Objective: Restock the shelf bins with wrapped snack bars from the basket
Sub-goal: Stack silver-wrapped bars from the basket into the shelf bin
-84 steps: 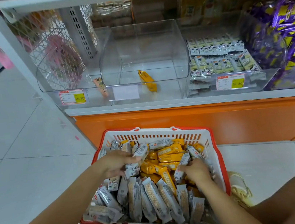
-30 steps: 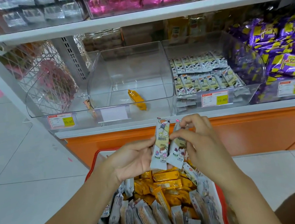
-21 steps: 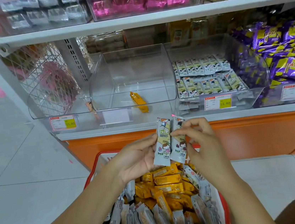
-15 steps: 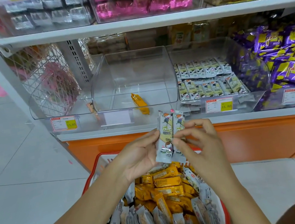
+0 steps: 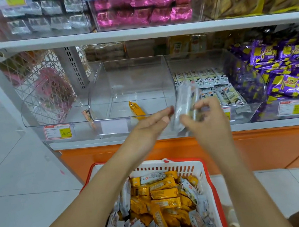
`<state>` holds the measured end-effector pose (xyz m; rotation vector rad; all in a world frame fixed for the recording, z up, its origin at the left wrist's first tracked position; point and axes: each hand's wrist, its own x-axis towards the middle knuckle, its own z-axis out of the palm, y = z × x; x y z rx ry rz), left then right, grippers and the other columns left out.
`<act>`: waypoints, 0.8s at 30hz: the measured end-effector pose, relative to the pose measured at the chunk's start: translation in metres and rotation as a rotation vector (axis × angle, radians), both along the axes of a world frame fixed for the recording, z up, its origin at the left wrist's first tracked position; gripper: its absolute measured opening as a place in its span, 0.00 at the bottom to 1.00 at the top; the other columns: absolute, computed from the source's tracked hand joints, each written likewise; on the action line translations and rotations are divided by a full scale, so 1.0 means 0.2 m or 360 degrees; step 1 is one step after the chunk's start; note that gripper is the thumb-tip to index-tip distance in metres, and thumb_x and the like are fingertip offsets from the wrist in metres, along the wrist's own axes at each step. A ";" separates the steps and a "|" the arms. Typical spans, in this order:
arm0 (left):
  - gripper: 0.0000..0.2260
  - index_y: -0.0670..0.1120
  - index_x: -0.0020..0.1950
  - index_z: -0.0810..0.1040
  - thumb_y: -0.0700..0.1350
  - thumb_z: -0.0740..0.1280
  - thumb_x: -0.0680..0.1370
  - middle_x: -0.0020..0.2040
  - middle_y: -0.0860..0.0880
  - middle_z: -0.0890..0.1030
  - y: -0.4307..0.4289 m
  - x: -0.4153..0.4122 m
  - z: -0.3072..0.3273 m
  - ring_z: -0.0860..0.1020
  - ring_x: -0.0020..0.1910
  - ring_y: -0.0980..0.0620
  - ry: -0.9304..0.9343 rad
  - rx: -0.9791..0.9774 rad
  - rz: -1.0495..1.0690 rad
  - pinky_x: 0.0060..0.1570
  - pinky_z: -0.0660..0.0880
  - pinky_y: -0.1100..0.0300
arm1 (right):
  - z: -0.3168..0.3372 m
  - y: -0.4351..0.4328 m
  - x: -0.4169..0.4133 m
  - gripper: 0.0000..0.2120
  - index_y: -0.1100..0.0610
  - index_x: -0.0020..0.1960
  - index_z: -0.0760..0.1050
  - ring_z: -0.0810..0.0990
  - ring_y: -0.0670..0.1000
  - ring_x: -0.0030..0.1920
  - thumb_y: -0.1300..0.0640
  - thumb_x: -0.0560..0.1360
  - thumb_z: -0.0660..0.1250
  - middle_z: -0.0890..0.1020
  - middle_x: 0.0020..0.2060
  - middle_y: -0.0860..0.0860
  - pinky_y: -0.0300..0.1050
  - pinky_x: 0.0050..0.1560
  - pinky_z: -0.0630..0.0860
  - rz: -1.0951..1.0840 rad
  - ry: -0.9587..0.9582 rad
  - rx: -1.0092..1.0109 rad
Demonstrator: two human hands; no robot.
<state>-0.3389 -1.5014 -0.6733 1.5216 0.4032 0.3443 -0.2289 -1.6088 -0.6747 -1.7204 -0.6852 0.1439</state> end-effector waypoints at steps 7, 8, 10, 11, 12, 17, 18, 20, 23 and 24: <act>0.22 0.47 0.77 0.58 0.43 0.57 0.83 0.77 0.50 0.58 0.18 0.00 -0.08 0.52 0.76 0.54 0.0572 0.1490 0.0288 0.61 0.43 0.76 | 0.26 0.10 0.60 0.21 0.57 0.53 0.65 0.74 0.55 0.42 0.54 0.70 0.73 0.74 0.45 0.54 0.45 0.40 0.67 -0.0191 -0.0179 -0.1000; 0.23 0.46 0.77 0.57 0.43 0.57 0.82 0.77 0.50 0.56 0.20 0.00 -0.10 0.51 0.77 0.53 0.0630 0.1555 0.0257 0.63 0.43 0.74 | 0.25 0.13 0.66 0.20 0.58 0.52 0.65 0.75 0.55 0.37 0.54 0.69 0.74 0.74 0.39 0.54 0.44 0.37 0.69 -0.0150 -0.0166 -0.1178; 0.24 0.46 0.77 0.55 0.44 0.57 0.82 0.78 0.49 0.55 0.21 0.01 -0.13 0.50 0.77 0.52 0.0697 0.1663 0.0228 0.66 0.41 0.71 | 0.23 0.18 0.74 0.17 0.59 0.44 0.66 0.72 0.52 0.28 0.56 0.68 0.74 0.72 0.29 0.53 0.40 0.29 0.69 -0.0063 -0.0202 -0.1468; 0.24 0.46 0.77 0.54 0.44 0.57 0.82 0.78 0.49 0.54 0.21 0.02 -0.13 0.50 0.77 0.52 0.0715 0.1698 0.0226 0.65 0.41 0.71 | 0.21 0.20 0.76 0.16 0.59 0.38 0.65 0.70 0.52 0.27 0.57 0.67 0.74 0.71 0.27 0.53 0.40 0.29 0.68 -0.0032 -0.0201 -0.1529; 0.24 0.47 0.77 0.54 0.44 0.57 0.82 0.78 0.50 0.54 0.21 0.02 -0.14 0.50 0.77 0.52 0.0713 0.1719 0.0237 0.65 0.40 0.71 | 0.19 0.22 0.77 0.17 0.58 0.34 0.64 0.68 0.51 0.26 0.58 0.67 0.73 0.69 0.27 0.53 0.40 0.29 0.66 -0.0011 -0.0178 -0.1548; 0.25 0.49 0.78 0.54 0.45 0.57 0.82 0.78 0.52 0.53 0.20 0.01 -0.13 0.50 0.77 0.54 0.0722 0.1764 0.0238 0.61 0.39 0.73 | 0.06 0.29 0.76 0.18 0.57 0.33 0.64 0.70 0.52 0.28 0.54 0.70 0.72 0.70 0.29 0.53 0.40 0.27 0.65 -0.0027 -0.0172 -0.1511; 0.25 0.49 0.78 0.53 0.45 0.57 0.82 0.78 0.52 0.53 0.20 0.01 -0.13 0.50 0.77 0.54 0.0713 0.1770 0.0235 0.62 0.39 0.73 | 0.04 0.30 0.75 0.19 0.57 0.34 0.64 0.73 0.53 0.31 0.52 0.70 0.73 0.72 0.33 0.55 0.41 0.28 0.66 -0.0036 -0.0162 -0.1491; 0.25 0.48 0.78 0.54 0.45 0.58 0.82 0.78 0.52 0.54 0.21 0.01 -0.14 0.50 0.77 0.53 0.0684 0.1764 0.0221 0.62 0.40 0.72 | 0.00 0.30 0.73 0.17 0.57 0.38 0.66 0.75 0.55 0.35 0.50 0.71 0.71 0.73 0.37 0.56 0.42 0.30 0.68 -0.0052 -0.0181 -0.1421; 0.25 0.48 0.78 0.54 0.48 0.58 0.82 0.78 0.52 0.53 0.22 0.00 -0.14 0.50 0.77 0.54 0.0678 0.1780 0.0186 0.63 0.41 0.72 | 0.00 0.27 0.71 0.07 0.59 0.51 0.70 0.75 0.55 0.36 0.55 0.78 0.61 0.76 0.38 0.56 0.43 0.32 0.68 -0.0010 -0.0278 -0.1363; 0.26 0.48 0.78 0.54 0.49 0.58 0.82 0.78 0.52 0.53 0.22 -0.01 -0.15 0.50 0.77 0.54 0.0668 0.1775 0.0180 0.64 0.43 0.72 | 0.01 0.26 0.70 0.10 0.61 0.58 0.72 0.75 0.55 0.35 0.58 0.79 0.58 0.79 0.44 0.57 0.43 0.31 0.68 -0.0004 -0.0279 -0.1350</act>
